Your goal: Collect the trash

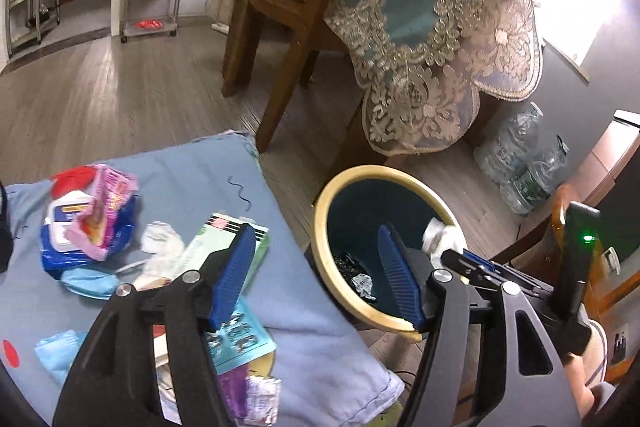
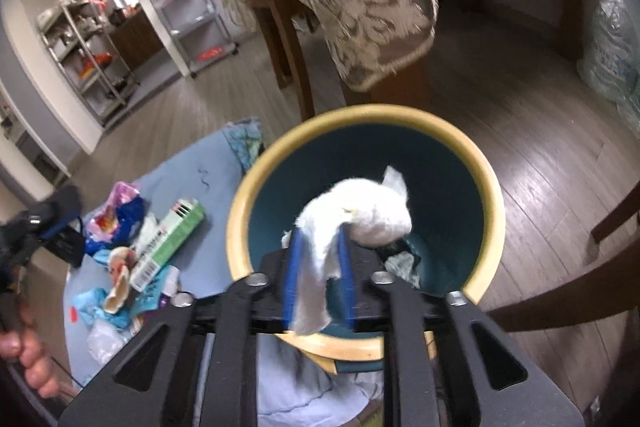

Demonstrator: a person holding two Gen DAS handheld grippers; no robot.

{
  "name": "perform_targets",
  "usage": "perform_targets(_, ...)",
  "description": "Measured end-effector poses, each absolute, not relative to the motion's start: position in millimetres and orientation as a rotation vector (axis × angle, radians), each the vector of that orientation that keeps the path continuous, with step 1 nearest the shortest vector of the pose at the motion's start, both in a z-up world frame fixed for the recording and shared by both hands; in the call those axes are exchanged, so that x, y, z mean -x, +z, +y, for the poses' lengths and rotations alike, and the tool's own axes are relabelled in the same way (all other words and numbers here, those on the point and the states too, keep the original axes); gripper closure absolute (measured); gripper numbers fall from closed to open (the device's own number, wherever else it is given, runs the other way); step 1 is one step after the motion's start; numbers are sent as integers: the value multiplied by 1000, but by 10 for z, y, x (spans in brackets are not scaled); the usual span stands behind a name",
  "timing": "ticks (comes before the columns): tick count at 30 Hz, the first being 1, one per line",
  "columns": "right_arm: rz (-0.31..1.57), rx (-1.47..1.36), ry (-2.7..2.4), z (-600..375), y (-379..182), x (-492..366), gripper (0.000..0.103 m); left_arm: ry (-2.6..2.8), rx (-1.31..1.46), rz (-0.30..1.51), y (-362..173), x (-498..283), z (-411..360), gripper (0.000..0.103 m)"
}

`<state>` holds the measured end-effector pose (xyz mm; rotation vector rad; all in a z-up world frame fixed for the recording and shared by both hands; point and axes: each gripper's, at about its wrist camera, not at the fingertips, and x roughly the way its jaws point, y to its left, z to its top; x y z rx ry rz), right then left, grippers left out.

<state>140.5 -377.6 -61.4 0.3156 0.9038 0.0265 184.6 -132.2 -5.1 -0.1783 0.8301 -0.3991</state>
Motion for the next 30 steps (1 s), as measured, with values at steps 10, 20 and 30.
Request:
perform_targets(10, 904, -350, 18, -3812, -603, -1285, 43, -308, 196, 784, 50, -1678, -777, 32)
perform_targets(20, 846, -436, 34, -3911, -494, -1185, 43, -201, 238, 775, 23, -1525, -197, 27)
perform_targets(30, 1160, 101, 106, -3254, -842, -1666, 30, -177, 293, 759, 61, -1444, 20, 25)
